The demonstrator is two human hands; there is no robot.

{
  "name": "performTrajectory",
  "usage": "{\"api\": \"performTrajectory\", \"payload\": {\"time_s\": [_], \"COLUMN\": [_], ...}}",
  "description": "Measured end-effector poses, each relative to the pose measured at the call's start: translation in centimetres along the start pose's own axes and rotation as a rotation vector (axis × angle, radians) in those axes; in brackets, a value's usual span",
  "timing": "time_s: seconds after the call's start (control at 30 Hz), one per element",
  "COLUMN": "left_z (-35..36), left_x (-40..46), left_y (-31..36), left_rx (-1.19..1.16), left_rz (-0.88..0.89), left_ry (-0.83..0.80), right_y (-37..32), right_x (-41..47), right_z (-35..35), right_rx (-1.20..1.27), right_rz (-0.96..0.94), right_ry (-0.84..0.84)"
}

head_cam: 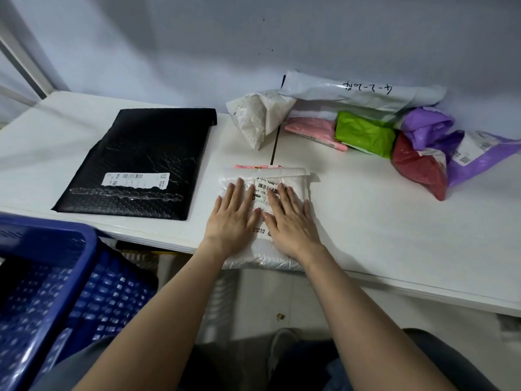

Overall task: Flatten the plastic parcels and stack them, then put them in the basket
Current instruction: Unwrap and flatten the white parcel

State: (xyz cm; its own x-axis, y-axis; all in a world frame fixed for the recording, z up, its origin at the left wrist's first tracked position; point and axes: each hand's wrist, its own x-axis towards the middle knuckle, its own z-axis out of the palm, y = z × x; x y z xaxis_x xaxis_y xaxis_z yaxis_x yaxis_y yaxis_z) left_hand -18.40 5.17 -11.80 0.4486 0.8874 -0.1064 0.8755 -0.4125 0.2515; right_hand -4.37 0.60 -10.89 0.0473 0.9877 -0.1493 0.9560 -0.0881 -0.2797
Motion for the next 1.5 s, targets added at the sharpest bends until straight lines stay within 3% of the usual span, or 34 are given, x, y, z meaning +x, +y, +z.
{"api": "performTrajectory", "payload": {"time_s": [0.93, 1.5], "left_z": [1.0, -0.6], "left_x": [0.0, 0.1], "left_y": [-0.1, 0.0], "left_rx": [-0.025, 0.076], "left_rz": [0.003, 0.016], "left_ry": [0.06, -0.097], "right_y": [-0.1, -0.6], "right_x": [0.0, 0.3], "right_z": [0.6, -0.4], "right_rx": [-0.056, -0.092], "right_rz": [0.026, 0.021], "right_ry": [0.02, -0.06]}}
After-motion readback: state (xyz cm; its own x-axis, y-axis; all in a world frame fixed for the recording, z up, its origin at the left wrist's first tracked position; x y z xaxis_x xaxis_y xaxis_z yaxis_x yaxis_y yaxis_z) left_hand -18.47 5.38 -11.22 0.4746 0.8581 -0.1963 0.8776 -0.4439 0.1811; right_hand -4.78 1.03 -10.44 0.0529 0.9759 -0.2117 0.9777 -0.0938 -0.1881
